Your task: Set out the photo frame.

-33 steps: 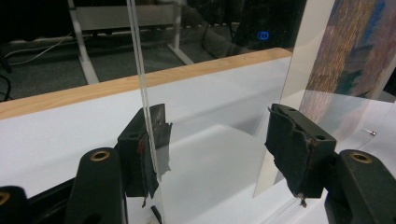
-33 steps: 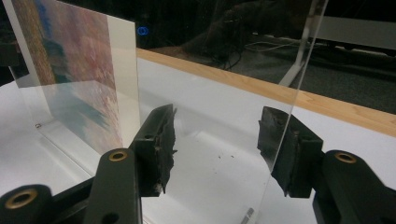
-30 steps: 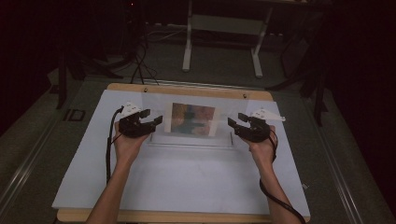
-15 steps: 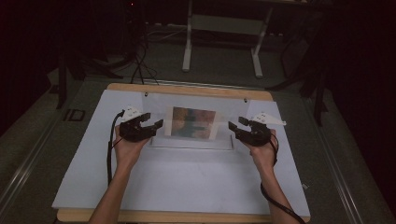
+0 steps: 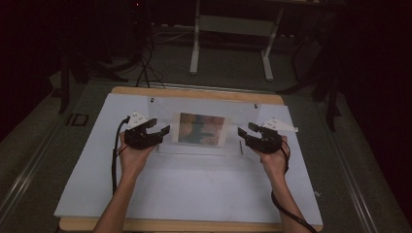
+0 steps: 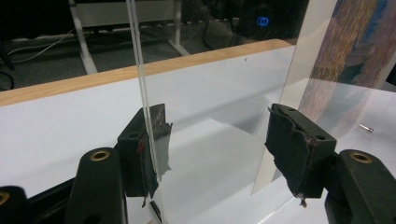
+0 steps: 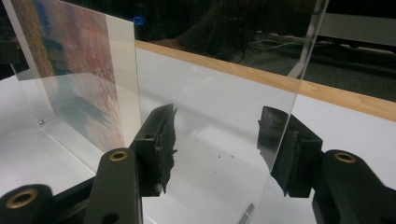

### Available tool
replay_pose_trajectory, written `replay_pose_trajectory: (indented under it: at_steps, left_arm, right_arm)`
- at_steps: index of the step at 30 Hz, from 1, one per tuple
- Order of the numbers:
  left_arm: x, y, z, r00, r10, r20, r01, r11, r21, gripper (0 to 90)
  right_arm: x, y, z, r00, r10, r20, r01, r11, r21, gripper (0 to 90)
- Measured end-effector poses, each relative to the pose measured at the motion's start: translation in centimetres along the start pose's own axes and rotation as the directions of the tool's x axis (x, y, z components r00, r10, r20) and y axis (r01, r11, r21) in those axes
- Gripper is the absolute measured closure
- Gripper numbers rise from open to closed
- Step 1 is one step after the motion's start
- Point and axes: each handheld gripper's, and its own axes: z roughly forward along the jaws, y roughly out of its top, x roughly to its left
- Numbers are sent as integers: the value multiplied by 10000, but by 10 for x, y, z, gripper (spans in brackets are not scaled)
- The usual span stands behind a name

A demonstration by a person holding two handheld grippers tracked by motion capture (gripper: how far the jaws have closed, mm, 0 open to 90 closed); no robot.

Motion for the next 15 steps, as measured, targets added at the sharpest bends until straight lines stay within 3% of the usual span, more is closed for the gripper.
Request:
replay_pose_trajectory:
  at_steps: [15]
  left_arm:
    - [-1,-6,-1,10000,93,-37,-94,9994,-333,373]
  right_arm:
    - [0,-4,-1,9998,-189,-73,187,9995,-256,458]
